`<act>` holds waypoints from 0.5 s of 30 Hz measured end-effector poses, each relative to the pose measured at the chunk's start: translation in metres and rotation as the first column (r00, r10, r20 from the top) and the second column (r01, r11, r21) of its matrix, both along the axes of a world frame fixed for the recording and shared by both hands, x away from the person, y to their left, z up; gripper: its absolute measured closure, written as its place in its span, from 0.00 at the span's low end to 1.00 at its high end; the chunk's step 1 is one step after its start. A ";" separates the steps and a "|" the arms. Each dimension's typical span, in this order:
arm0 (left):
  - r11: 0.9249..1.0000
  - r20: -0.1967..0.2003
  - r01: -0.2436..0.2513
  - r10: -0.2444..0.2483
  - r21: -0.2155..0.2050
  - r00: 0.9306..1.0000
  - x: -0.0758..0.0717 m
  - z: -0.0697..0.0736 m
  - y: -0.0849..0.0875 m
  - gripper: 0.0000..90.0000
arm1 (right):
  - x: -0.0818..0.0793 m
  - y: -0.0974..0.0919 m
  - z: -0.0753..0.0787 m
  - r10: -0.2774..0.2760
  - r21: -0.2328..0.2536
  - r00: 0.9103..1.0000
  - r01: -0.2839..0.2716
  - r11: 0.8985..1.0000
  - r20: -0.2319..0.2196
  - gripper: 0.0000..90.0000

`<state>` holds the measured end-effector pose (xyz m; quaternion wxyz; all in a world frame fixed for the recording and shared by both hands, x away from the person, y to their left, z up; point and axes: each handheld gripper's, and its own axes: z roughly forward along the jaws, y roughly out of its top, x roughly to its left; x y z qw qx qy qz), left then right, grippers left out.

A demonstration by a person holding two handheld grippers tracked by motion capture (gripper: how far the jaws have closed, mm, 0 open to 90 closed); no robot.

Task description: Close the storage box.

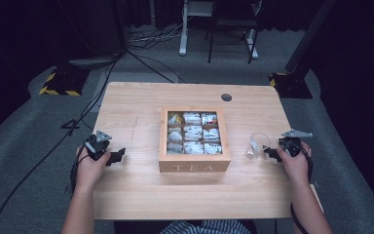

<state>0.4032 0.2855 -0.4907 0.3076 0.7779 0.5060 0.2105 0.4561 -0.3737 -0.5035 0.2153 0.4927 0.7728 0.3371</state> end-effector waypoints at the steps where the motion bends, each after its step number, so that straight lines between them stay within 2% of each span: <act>1: 1.000 0.000 0.001 -0.001 -0.001 1.000 0.000 -0.001 0.001 0.22 | 0.000 0.000 0.000 0.000 0.000 1.000 0.000 1.000 0.000 0.16; 5: 1.000 -0.016 -0.005 0.005 -0.014 1.000 0.000 -0.006 0.002 0.22 | 0.000 0.000 0.000 -0.001 0.000 1.000 0.001 1.000 0.001 0.16; 8: 1.000 -0.027 -0.016 0.016 -0.006 1.000 0.001 -0.010 0.003 0.22 | 0.000 0.000 0.000 -0.002 0.000 1.000 0.002 1.000 0.001 0.16; 15: 0.999 -0.020 -0.020 0.019 -0.032 1.000 0.002 -0.012 0.004 0.20 | 0.000 0.000 0.000 -0.001 -0.001 1.000 0.001 1.000 0.002 0.16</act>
